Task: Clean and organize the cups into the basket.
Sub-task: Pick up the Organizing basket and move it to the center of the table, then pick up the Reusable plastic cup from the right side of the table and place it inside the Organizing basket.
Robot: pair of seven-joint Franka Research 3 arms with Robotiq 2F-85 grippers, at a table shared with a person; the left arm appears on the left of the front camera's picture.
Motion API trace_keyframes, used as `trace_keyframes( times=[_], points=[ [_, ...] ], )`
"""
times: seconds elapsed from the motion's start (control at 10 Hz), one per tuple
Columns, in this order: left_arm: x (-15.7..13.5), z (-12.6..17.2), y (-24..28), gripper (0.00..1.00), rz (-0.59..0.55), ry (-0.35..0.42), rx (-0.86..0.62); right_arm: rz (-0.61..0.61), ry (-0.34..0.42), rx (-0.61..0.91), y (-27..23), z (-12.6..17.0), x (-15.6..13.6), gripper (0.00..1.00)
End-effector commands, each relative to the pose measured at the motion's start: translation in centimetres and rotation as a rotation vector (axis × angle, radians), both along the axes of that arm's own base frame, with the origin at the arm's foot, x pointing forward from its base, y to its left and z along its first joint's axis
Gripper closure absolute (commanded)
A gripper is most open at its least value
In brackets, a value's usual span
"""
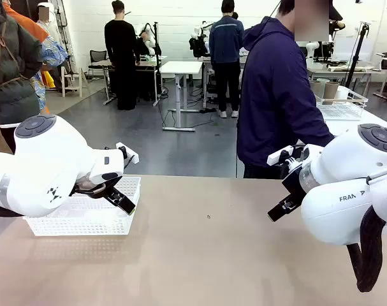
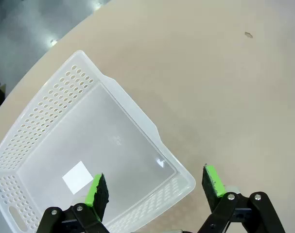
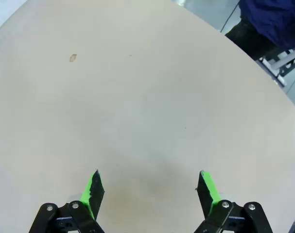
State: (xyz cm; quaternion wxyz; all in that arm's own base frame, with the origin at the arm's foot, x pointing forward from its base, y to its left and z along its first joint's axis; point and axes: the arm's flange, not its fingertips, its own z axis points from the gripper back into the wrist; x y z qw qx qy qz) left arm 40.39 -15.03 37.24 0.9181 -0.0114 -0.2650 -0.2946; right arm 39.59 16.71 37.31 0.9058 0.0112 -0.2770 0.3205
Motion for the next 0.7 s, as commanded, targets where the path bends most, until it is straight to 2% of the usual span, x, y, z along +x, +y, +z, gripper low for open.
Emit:
trace_keyframes(
  times=[0.0,0.6],
  points=[
    [-0.01,-0.01,-0.01,0.0,0.0,0.0,0.0,0.0,0.0,0.0,0.0,0.0,0.0,0.0],
    [-0.01,-0.01,-0.01,0.0,0.0,0.0,0.0,0.0,0.0,0.0,0.0,0.0,0.0,0.0]
  ],
)
